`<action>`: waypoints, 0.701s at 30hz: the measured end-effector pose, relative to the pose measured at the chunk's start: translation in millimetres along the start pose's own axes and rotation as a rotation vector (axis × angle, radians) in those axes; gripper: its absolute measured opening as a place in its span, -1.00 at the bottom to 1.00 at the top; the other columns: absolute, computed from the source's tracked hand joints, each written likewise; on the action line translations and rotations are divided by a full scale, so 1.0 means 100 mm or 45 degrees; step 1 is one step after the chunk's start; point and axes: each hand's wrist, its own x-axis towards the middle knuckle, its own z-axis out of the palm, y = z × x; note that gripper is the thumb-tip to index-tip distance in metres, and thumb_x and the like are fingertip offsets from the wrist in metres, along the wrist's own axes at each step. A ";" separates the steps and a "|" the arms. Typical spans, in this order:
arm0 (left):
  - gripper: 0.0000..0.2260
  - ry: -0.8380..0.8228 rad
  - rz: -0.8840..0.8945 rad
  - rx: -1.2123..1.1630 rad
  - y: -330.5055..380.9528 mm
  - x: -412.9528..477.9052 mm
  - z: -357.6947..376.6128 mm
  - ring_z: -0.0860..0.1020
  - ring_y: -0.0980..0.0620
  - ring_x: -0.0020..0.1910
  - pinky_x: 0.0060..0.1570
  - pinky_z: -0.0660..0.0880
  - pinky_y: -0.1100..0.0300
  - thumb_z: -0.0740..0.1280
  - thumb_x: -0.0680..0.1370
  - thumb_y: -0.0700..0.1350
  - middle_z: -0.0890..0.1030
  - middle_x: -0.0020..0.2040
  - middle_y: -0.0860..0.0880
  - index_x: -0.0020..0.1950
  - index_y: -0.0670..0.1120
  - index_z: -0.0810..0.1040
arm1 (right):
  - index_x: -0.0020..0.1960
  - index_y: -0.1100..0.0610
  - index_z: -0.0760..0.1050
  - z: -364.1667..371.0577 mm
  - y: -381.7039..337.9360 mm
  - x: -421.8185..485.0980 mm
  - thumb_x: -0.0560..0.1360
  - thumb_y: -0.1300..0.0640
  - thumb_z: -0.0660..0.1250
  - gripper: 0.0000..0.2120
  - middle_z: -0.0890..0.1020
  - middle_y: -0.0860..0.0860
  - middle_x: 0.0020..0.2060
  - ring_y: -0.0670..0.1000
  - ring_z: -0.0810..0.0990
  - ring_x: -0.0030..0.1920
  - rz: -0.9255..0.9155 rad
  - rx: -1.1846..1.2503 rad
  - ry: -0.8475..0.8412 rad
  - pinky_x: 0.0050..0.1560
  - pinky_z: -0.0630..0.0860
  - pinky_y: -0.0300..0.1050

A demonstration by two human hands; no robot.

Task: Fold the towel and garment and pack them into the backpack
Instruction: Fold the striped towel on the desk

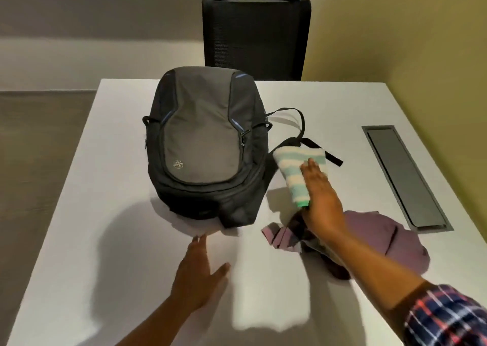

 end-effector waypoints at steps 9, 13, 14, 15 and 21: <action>-0.12 -0.076 0.126 0.714 -0.44 0.12 0.38 -0.25 -0.08 0.52 0.40 -0.28 0.10 -0.03 0.49 0.47 -0.26 0.56 -0.13 0.58 -0.09 -0.16 | 0.60 0.14 -0.18 0.42 0.91 0.54 0.43 -0.51 0.09 0.04 -0.11 0.11 0.60 0.19 -0.09 0.59 0.204 -0.419 -0.648 0.52 -0.06 0.18; -0.11 -0.177 0.022 0.762 -0.45 0.11 0.39 -0.23 -0.11 0.53 0.41 -0.27 0.10 -0.04 0.49 0.47 -0.19 0.57 -0.18 0.58 -0.13 -0.09 | 0.58 0.14 -0.30 0.65 0.86 0.56 0.43 -0.51 -0.20 -0.02 -0.25 0.10 0.58 0.18 -0.24 0.57 0.304 -0.386 -0.627 0.52 -0.20 0.23; -0.09 -0.202 -0.005 0.739 -0.44 0.10 0.37 -0.30 -0.08 0.52 0.40 -0.34 0.11 -0.08 0.47 0.49 -0.27 0.56 -0.17 0.58 -0.10 -0.18 | 0.58 0.14 -0.32 0.68 0.85 0.57 0.45 -0.50 -0.18 -0.03 -0.26 0.10 0.58 0.18 -0.26 0.57 0.319 -0.384 -0.620 0.51 -0.22 0.22; -0.07 -0.199 -0.001 0.734 -0.43 0.10 0.35 -0.43 -0.03 0.48 0.36 -0.45 0.14 -0.15 0.42 0.53 -0.39 0.53 -0.14 0.55 -0.06 -0.32 | 0.58 0.14 -0.32 0.71 0.85 0.59 0.46 -0.49 -0.15 -0.04 -0.27 0.10 0.58 0.17 -0.26 0.57 0.320 -0.389 -0.611 0.51 -0.23 0.22; -0.03 -0.332 -0.015 0.697 -0.30 0.14 0.27 -0.64 -0.08 0.29 0.36 -0.44 0.02 -0.39 0.17 0.56 -0.66 0.32 -0.04 0.34 -0.03 -0.61 | 0.57 0.13 -0.37 0.84 0.88 0.66 0.45 -0.51 -0.11 0.00 -0.31 0.09 0.57 0.17 -0.31 0.56 0.371 -0.435 -0.563 0.52 -0.26 0.23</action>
